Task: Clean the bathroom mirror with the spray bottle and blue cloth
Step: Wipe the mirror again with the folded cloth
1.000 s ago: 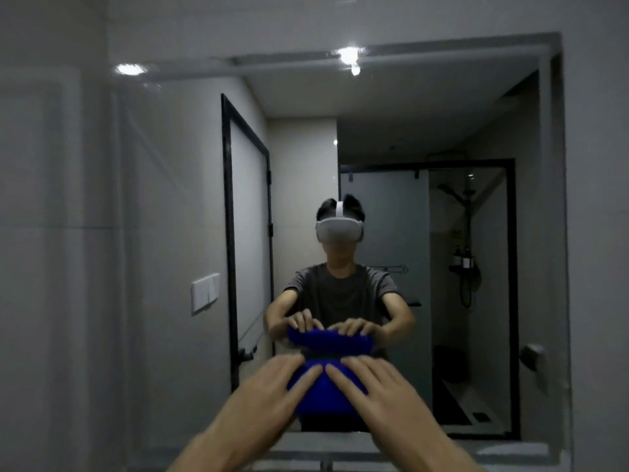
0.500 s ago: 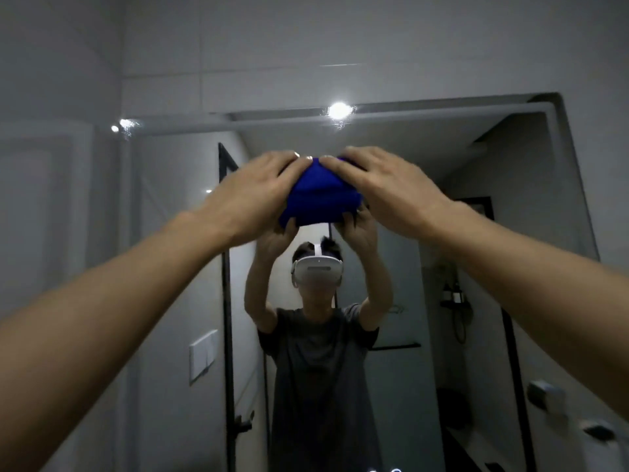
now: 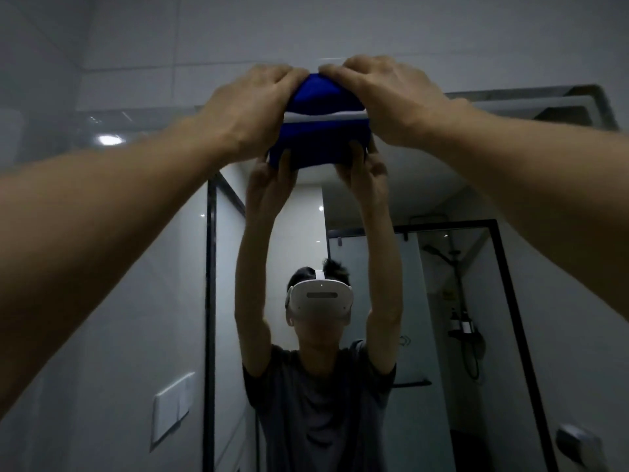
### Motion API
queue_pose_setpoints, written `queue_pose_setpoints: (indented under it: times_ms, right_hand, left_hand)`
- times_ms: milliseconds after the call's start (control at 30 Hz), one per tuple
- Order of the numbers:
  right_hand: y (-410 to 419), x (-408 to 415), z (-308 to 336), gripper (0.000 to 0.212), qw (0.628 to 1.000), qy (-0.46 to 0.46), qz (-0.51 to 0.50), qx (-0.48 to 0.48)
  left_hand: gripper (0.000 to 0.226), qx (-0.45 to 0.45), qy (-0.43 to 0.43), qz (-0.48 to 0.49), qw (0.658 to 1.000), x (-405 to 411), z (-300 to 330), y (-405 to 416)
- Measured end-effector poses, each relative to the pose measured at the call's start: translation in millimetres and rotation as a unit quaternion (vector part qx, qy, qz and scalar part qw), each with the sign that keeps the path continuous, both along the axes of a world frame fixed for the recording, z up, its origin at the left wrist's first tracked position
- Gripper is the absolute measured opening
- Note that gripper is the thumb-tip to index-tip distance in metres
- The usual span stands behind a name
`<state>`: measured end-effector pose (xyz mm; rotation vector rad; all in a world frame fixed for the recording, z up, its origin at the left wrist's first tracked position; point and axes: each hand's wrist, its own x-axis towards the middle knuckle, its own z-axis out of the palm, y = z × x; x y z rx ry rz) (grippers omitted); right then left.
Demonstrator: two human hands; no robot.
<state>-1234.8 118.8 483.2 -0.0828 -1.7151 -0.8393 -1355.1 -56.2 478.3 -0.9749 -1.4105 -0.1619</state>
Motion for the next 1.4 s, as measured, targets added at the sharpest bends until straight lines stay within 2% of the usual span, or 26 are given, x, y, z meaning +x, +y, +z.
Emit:
queue_pose_setpoints:
  times_ms: [67, 233, 433, 633, 1067, 1233, 1400]
  right_hand:
    - [7.1, -7.0, 7.0, 0.078, 1.000, 0.010, -0.007, -0.001]
    - [16.6, -26.7, 11.5, 0.062, 0.997, 0.040, -0.064, 0.021]
    - [20.4, -36.6, -4.1, 0.069, 0.999, 0.041, -0.004, -0.019]
    - [20.1, -36.7, -24.7, 0.073, 0.999, 0.023, 0.004, -0.024]
    - [16.4, -38.3, -125.9, 0.072, 0.998, -0.031, 0.042, -0.033]
    - [18.8, -39.6, -180.3, 0.076, 0.998, -0.014, 0.053, -0.021]
    - [21.3, -38.7, -234.0, 0.069, 0.997, -0.002, 0.069, -0.020]
  left_hand:
    - [0.069, 0.020, -0.003, 0.003, 1.000, -3.9, 8.6, 10.2]
    - [0.059, 0.045, -0.034, -0.013, 0.998, -16.2, 13.3, 33.6]
    - [0.071, 0.057, -0.016, -0.015, 0.998, -29.1, 3.1, 37.7]
    - [0.073, 0.042, -0.009, -0.012, 0.999, -35.1, -22.6, 31.3]
    - [0.069, -0.002, -0.020, 0.007, 1.000, -33.2, -127.1, 10.3]
    - [0.067, -0.012, -0.019, 0.009, 1.000, -35.8, -177.5, 6.6]
    - [0.065, -0.015, -0.028, -0.007, 0.999, -31.9, -230.0, 8.0]
